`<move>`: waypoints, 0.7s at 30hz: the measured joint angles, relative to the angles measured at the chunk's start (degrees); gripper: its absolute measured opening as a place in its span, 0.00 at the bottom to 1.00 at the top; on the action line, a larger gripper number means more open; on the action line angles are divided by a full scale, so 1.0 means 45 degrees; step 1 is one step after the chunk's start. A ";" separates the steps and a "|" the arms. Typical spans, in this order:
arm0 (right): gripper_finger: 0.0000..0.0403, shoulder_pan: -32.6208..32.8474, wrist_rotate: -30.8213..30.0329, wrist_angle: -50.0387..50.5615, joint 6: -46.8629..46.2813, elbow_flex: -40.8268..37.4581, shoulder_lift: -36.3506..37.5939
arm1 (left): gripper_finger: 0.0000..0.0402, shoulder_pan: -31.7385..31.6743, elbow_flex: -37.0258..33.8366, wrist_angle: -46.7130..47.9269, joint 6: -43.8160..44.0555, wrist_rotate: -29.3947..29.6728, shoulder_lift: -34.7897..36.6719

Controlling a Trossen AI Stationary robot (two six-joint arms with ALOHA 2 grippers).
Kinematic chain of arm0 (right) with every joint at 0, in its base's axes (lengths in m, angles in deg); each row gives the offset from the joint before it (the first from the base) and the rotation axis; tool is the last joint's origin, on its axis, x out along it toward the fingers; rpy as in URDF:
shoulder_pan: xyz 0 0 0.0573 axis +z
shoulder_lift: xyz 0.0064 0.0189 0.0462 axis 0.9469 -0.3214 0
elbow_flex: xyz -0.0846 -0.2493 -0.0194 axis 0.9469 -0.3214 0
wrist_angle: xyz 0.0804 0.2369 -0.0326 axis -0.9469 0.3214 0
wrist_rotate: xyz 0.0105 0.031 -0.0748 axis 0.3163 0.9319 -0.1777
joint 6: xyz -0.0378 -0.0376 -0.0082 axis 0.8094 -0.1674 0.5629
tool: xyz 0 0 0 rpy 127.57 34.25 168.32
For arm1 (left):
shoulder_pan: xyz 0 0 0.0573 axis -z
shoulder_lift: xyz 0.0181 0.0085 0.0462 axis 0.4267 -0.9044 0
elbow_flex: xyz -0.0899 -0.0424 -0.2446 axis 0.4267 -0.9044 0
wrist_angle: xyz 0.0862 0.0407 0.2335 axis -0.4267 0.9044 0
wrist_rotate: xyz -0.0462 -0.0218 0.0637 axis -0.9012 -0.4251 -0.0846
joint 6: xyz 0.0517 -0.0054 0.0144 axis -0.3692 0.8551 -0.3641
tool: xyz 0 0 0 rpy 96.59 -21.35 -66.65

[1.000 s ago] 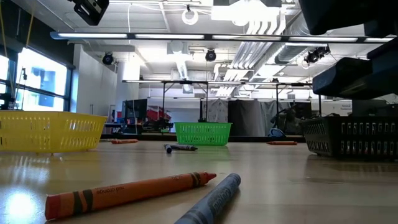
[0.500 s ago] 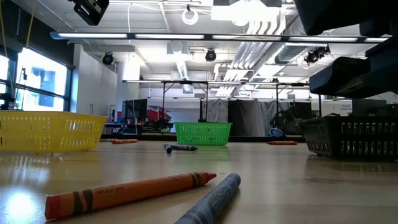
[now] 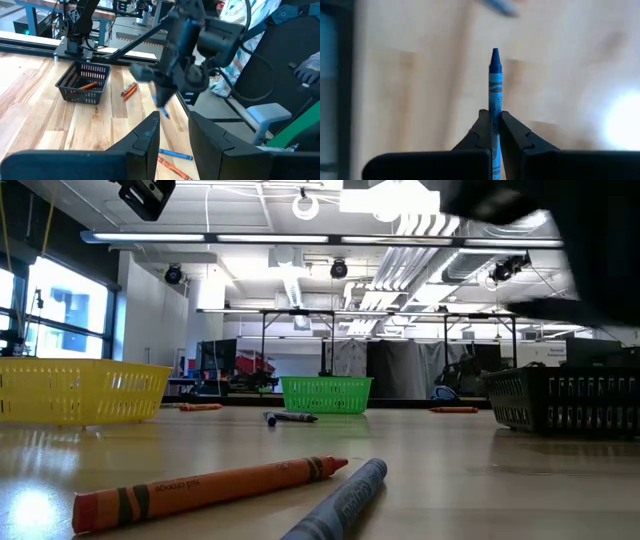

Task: Sort crayons
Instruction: Put the blue crayon into the yellow basket

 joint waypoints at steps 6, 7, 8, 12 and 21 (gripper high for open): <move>0.00 -0.0512 -0.3168 0.3915 -0.0372 0.1758 0.0019 | 0.22 0.0000 0.0000 0.0000 -0.0004 0.0000 0.0000; 0.00 -0.0628 -0.3669 0.4691 -0.0620 0.2008 0.0019 | 0.22 0.0000 0.0000 0.0000 -0.0004 0.0000 0.0000; 0.00 -0.0756 -0.4144 0.4961 -0.0812 0.2154 0.0054 | 0.22 0.0000 0.0000 0.0000 -0.0004 0.0000 0.0000; 0.00 -0.1409 -0.4587 0.4010 0.0345 0.1657 0.1157 | 0.22 0.0000 0.0000 0.0030 -0.0005 0.0000 0.0000; 0.00 -0.3736 -0.5769 0.0972 0.1129 -0.1780 0.4740 | 0.22 0.0005 -0.0005 0.0247 -0.0150 0.0089 0.0000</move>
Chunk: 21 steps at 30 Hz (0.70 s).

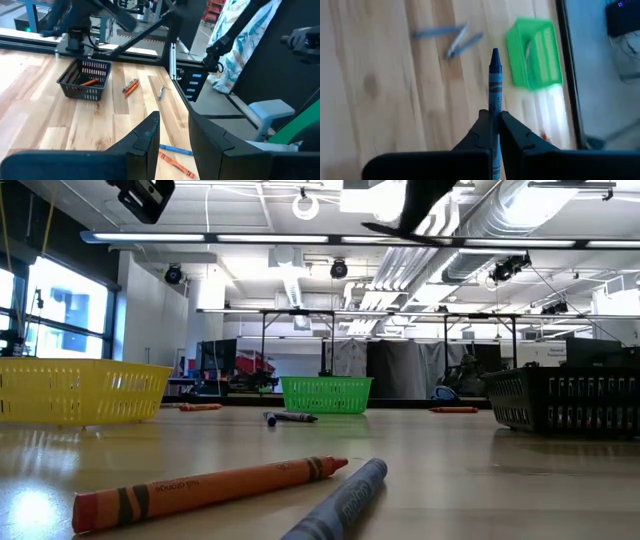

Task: Sort crayons
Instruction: Put the blue crayon into the yellow basket

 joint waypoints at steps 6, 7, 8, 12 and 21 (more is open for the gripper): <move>0.00 -0.1444 0.1272 -0.7589 0.2410 -0.4436 0.2758 | 0.22 -0.0005 0.0000 -0.0009 -0.0576 0.0402 -0.0004; 0.00 -0.1646 0.1371 -0.8841 0.2783 -0.5151 0.3086 | 0.22 -0.0005 0.0000 -0.0015 -0.0671 0.0474 0.0000; 0.00 -0.1831 0.1428 -1.0049 0.3143 -0.5882 0.3381 | 0.22 -0.0005 0.0000 -0.0029 -0.0769 0.0574 0.0000; 0.00 -0.2613 0.1688 -1.4591 0.4178 -0.8216 0.4103 | 0.22 -0.0005 0.0000 -0.0041 -0.1162 0.1092 0.0000; 0.00 -0.3483 0.3888 -2.1615 0.4312 -1.1342 0.4153 | 0.22 -0.0103 0.0000 -0.0200 -0.1213 0.4730 0.0000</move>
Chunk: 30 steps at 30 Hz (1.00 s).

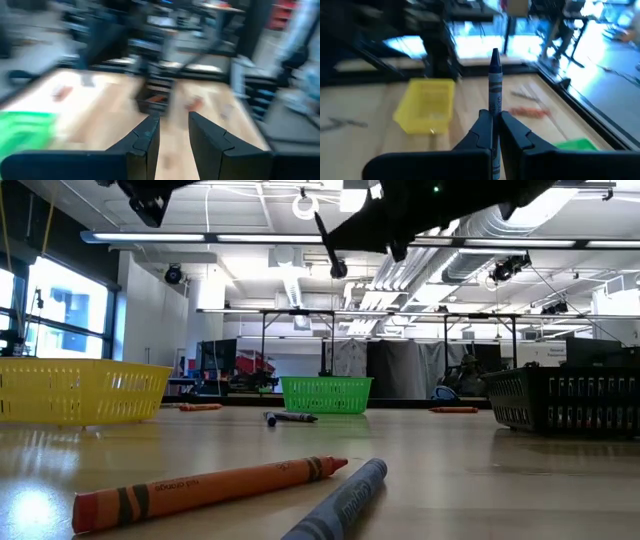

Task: Sort crayons
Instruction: Put the blue crayon into the yellow basket

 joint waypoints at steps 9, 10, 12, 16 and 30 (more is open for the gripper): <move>0.00 0.0836 0.0183 -0.1450 0.0101 -0.0296 0.0004 | 0.22 -0.1024 0.0000 -0.0725 -0.1057 0.0778 -0.0075; 0.00 0.0930 0.0120 -0.1447 0.0101 -0.0296 0.0005 | 0.22 -0.1131 0.0000 -0.0836 -0.1207 0.0775 -0.0094; 0.00 0.1037 0.0088 -0.1450 0.0101 -0.0296 0.0004 | 0.22 -0.1374 0.0000 -0.1060 -0.1313 0.0774 -0.0097; 0.00 0.1094 0.0038 -0.1451 0.0105 -0.0291 0.0005 | 0.22 -0.1932 0.0000 -0.1213 -0.1337 0.0319 -0.0100; 0.00 0.1070 0.0004 -0.1451 0.2010 -0.0277 0.0005 | 0.34 -0.3777 0.0000 -0.1483 -0.2551 -0.2261 -0.0102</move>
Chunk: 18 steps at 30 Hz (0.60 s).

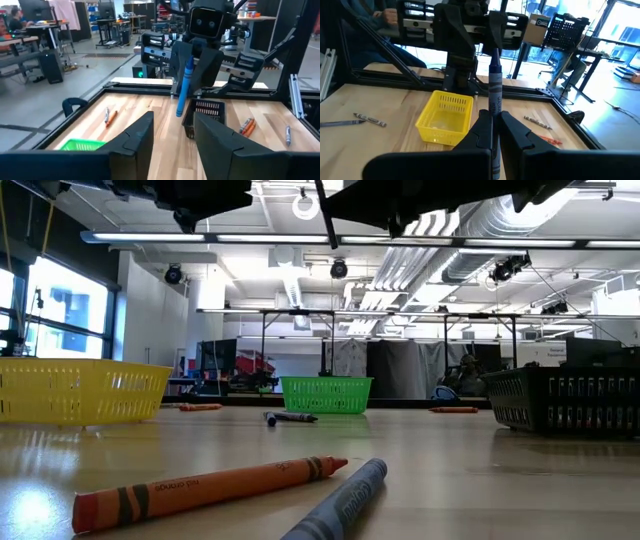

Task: Sort crayons
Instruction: Put the blue crayon into the yellow basket

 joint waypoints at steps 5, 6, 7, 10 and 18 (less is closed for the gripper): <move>0.00 0.0000 0.0000 -0.0070 0.0092 0.0001 0.0000 | 0.40 -0.0516 0.0000 -0.0232 -0.0664 -0.0684 0.0000; 0.00 0.0000 0.0000 -0.0093 0.0087 0.0005 -0.0005 | 0.42 -0.0598 0.0000 -0.0355 -0.0811 -0.0688 0.0000; 0.00 0.0000 0.0000 -0.0136 0.0023 0.0005 -0.0004 | 0.43 -0.0681 0.0000 -0.0552 -0.0899 -0.0693 0.0000; 0.00 0.0000 0.0000 -0.0452 -0.0009 0.0005 -0.0002 | 0.44 -0.0931 0.0000 -0.1226 -0.0902 -0.0717 0.0000; 0.00 0.0000 0.0017 -0.1670 -0.0151 0.0010 -0.0009 | 0.45 -0.1334 0.0000 -0.1602 0.0394 -0.0965 0.0000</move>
